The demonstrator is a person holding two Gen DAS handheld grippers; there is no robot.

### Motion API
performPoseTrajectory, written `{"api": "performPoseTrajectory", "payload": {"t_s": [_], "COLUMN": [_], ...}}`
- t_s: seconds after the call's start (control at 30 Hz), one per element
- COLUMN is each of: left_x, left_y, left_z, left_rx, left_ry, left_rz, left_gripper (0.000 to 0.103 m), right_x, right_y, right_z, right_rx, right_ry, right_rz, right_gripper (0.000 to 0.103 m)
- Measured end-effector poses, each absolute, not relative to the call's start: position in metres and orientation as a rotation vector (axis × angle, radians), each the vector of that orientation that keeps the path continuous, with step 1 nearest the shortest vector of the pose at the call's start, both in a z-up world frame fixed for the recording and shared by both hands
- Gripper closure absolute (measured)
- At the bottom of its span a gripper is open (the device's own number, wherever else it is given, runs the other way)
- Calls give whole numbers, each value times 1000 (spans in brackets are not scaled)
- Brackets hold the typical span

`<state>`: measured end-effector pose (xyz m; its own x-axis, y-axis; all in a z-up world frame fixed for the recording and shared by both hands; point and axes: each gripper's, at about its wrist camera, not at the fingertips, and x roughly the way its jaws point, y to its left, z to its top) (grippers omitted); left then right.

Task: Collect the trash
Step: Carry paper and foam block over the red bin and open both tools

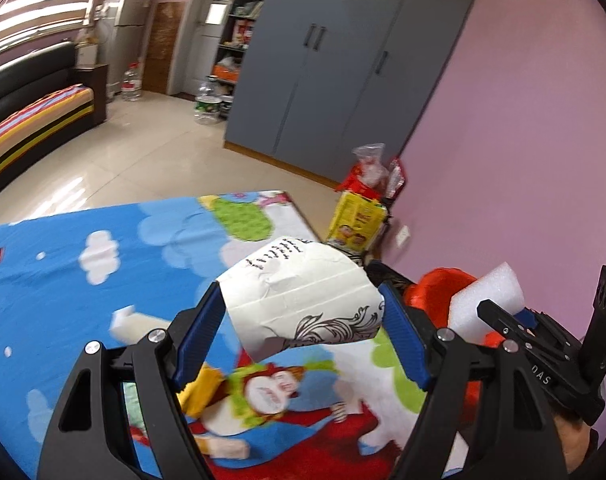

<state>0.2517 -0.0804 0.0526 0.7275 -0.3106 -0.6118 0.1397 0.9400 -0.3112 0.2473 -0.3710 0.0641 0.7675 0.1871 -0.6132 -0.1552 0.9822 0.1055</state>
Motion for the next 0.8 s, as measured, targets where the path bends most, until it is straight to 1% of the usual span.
{"api": "performPoseTrajectory", "payload": {"t_s": [0.37,0.8], "left_x": [270,286], "left_y": [-164,-251], "left_z": [61,63], "left_rx": [-170,-79], "left_ry": [715,734], "left_rz": [-432,-584], "left_gripper": [28,28], "right_x": [230,227], "right_y": [-437,-482], "right_z": [63,58], "right_rx": [98,127], "right_ry": [654,653], "right_rz": [42,-17], "right_gripper": [52,52]}}
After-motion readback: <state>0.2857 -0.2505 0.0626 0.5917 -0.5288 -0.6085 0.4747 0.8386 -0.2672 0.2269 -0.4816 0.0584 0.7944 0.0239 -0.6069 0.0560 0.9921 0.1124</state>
